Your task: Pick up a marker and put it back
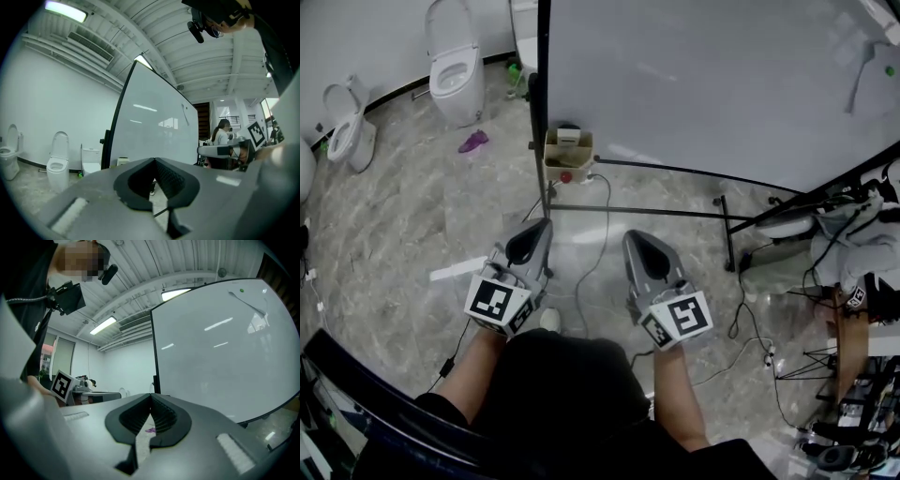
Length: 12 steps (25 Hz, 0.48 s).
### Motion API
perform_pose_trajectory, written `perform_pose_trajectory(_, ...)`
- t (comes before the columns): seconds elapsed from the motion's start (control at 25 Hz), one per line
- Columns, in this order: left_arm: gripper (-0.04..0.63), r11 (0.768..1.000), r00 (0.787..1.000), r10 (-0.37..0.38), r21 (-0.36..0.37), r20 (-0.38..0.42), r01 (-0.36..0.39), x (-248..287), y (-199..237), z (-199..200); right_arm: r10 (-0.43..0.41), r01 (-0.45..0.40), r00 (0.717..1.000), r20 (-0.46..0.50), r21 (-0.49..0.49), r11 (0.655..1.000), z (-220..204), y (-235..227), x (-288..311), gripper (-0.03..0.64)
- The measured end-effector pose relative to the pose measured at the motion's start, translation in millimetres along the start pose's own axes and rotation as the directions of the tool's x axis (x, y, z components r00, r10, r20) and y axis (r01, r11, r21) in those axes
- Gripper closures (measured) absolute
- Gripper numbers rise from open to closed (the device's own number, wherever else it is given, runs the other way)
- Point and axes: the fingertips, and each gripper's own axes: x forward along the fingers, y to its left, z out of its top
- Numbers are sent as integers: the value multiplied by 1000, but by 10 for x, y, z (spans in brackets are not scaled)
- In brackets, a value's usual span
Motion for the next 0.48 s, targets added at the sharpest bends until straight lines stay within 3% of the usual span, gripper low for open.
perform_pose_trajectory(0.48, 592, 998, 999, -44, -39, 16, 45, 244, 618, -94, -27, 27, 999, -44, -10, 1000, -174, 22, 629, 607)
